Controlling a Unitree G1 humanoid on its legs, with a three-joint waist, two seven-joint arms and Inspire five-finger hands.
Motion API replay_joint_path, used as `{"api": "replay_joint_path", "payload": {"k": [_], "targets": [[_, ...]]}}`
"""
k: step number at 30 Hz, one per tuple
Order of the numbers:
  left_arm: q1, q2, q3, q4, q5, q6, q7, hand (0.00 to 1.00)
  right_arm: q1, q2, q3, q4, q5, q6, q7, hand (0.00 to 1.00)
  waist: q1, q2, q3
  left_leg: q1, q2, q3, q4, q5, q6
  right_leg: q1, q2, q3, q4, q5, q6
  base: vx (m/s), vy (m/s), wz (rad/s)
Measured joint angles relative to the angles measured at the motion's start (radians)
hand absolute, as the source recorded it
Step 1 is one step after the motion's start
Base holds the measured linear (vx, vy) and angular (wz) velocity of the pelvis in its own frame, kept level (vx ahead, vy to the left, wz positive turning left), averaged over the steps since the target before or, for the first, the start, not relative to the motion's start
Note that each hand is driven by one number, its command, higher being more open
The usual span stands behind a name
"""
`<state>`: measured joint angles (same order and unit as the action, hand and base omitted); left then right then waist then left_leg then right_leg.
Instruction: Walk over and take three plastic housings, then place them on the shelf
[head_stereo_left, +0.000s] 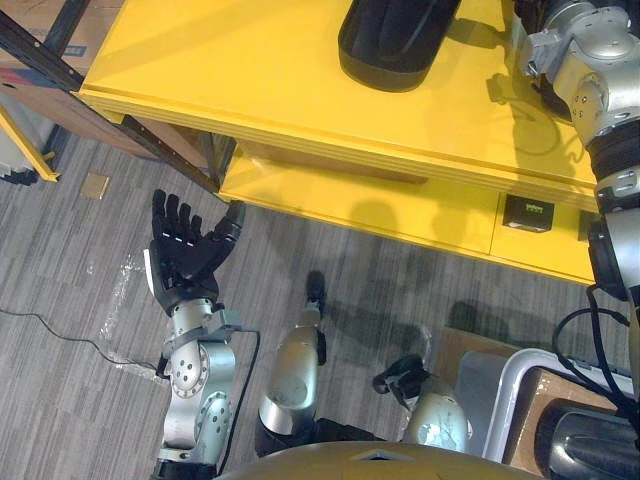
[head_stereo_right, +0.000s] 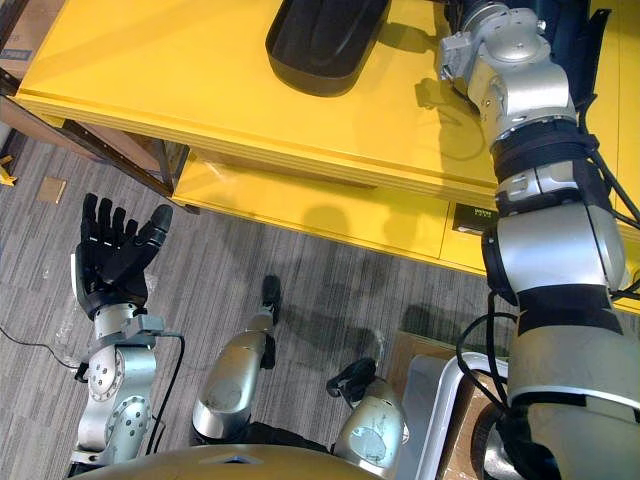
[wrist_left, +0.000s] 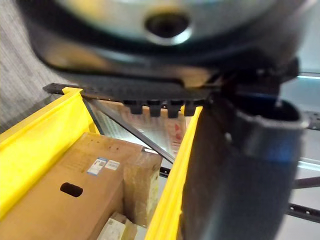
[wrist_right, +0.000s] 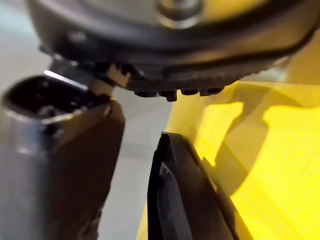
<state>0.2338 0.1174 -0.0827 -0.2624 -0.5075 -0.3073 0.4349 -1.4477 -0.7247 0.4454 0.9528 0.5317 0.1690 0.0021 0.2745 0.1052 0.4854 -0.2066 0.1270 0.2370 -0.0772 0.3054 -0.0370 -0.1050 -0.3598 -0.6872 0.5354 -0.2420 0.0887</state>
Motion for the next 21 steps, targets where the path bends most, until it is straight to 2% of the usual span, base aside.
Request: {"api": "replay_joint_path", "payload": {"k": [6, 17, 21], "targets": [[-0.001, 0.000, -0.001, 0.020, -0.001, 0.000, 0.003, 1.00, -0.021, 0.025, 0.019, 0.021, -0.015, -0.015, 0.015, 1.00, 0.002, 0.001, 0.001, -0.004, -0.001, -0.006, 0.003, 0.001, -0.001, 0.000, -0.003, -0.006, 0.007, -0.008, 0.000, 0.01, -0.058, 0.03], [0.002, 0.000, -0.001, 0.020, -0.002, 0.000, 0.000, 1.00, -0.023, 0.026, 0.036, 0.014, -0.014, -0.119, 0.038, 1.00, 0.029, 0.004, 0.002, -0.015, -0.003, -0.028, 0.004, 0.006, -0.005, 0.004, -0.006, -0.025, 0.018, -0.022, 0.000, 0.01, -0.055, 0.05], [0.002, 0.000, -0.001, 0.021, -0.002, 0.000, -0.001, 1.00, -0.024, 0.026, 0.036, 0.013, -0.014, -0.120, 0.038, 1.00, 0.028, 0.004, 0.002, -0.015, -0.003, -0.029, 0.005, 0.006, -0.005, 0.003, -0.007, -0.026, 0.021, -0.022, -0.001, 0.00, -0.040, 0.01]]}}
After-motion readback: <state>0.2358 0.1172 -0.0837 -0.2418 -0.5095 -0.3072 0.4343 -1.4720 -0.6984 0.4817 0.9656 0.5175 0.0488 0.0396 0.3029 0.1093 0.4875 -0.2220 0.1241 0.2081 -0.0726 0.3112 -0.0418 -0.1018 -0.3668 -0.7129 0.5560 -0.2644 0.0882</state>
